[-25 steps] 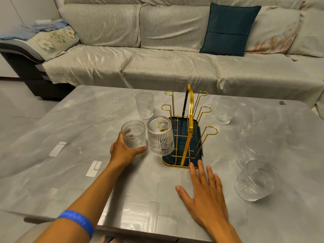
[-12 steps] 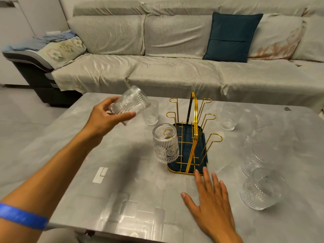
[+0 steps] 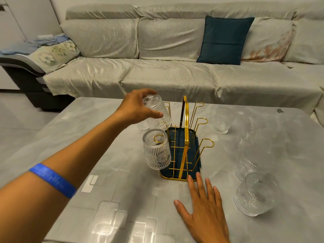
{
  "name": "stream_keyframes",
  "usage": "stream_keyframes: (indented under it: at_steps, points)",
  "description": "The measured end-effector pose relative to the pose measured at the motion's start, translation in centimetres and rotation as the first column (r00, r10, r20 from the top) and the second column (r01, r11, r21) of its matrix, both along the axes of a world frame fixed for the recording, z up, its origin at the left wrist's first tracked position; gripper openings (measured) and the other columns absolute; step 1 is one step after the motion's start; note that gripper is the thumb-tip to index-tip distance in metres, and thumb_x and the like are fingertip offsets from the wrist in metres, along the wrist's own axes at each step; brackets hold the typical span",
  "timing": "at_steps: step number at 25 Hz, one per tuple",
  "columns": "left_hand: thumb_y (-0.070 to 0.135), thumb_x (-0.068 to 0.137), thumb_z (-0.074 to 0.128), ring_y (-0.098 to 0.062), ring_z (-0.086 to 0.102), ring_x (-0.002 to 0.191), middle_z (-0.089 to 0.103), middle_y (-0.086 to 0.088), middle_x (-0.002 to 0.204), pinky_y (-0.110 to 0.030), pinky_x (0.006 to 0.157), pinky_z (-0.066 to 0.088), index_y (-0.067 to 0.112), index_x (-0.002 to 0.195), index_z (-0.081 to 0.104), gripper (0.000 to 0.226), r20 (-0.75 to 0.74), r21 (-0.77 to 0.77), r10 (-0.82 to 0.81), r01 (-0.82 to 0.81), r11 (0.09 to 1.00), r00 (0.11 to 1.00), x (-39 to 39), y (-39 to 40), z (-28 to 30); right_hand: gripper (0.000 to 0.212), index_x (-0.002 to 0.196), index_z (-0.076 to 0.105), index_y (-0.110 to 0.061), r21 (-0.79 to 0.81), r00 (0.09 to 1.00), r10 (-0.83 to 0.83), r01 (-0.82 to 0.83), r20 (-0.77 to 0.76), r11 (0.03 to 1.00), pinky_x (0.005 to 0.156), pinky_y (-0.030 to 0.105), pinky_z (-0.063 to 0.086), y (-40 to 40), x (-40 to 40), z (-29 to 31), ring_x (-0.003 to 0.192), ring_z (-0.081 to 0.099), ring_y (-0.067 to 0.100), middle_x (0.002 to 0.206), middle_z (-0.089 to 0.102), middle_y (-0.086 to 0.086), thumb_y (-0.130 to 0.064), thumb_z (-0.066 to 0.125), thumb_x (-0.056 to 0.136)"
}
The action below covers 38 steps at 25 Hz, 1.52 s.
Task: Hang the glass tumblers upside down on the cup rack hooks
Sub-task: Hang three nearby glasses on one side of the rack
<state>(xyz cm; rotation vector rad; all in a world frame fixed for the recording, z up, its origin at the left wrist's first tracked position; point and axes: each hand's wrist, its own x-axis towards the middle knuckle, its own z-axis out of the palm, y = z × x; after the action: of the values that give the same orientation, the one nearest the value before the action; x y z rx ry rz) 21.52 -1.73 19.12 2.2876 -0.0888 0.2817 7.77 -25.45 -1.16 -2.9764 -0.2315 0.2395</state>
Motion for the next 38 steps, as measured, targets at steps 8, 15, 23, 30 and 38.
stream_keyframes:
  at_steps: [8,15,23,30,38]
  points:
    - [0.018,0.058,0.094,-0.016,0.054,0.105,0.064,-0.005,0.128,-0.032,0.081,0.047,0.02,0.127,0.062,0.076,-0.14,0.096,-0.057,0.07,0.993,0.988,1.4,-1.4,-2.8,0.087,0.131,-0.041,-0.039,0.03,1.0,0.009,-0.009,0.019,1.0,0.109,0.043,-0.023,0.0,0.0,-0.1,0.136,-0.034,0.022,0.146,-0.043,-0.003,-0.087,-0.011,0.064]
    - [0.018,0.068,0.088,-0.021,0.056,0.102,0.059,0.001,0.117,-0.032,0.078,0.048,0.023,0.127,0.06,0.066,-0.27,0.033,-0.127,0.141,0.989,0.954,1.8,-1.5,-3.2,0.086,0.129,-0.043,-0.039,0.051,0.999,0.004,-0.006,0.033,0.999,0.11,0.042,-0.022,-0.2,-0.2,0.2,0.138,-0.033,0.021,0.146,-0.044,-0.004,-0.087,-0.012,0.065]
    - [0.013,0.074,0.082,-0.029,0.06,0.106,0.063,-0.014,0.123,-0.044,0.09,0.052,0.014,0.129,0.054,0.062,-0.328,-0.342,0.37,-0.474,0.811,0.87,3.3,6.6,-9.7,0.111,0.15,-0.005,-0.025,-0.015,0.996,-0.005,0.006,0.094,1.0,0.114,0.038,-0.009,0.6,0.9,1.0,0.144,0.004,0.035,0.158,-0.007,0.012,-0.087,-0.018,0.059]
    - [0.013,0.066,0.088,-0.025,0.058,0.108,0.055,-0.008,0.138,-0.038,0.088,0.052,0.018,0.135,0.046,0.081,-0.264,-0.401,0.285,-0.373,0.837,0.922,9.3,4.7,-16.7,0.089,0.137,0.031,-0.025,0.154,0.982,0.018,-0.048,0.191,0.987,0.113,0.037,-0.003,0.3,1.4,-0.7,0.147,-0.01,0.02,0.16,-0.014,-0.011,-0.085,0.015,0.074]
    - [0.031,0.06,0.091,-0.016,0.065,0.093,0.065,-0.003,0.114,-0.023,0.07,0.052,0.023,0.114,0.054,0.065,-0.16,-0.327,0.244,-0.285,0.901,0.956,8.9,6.1,-13.4,0.096,0.151,-0.006,-0.031,0.115,0.931,0.056,-0.104,0.361,0.988,0.114,0.04,-0.005,0.1,2.2,-2.1,0.145,-0.018,0.018,0.16,-0.019,-0.007,-0.086,0.014,0.074]
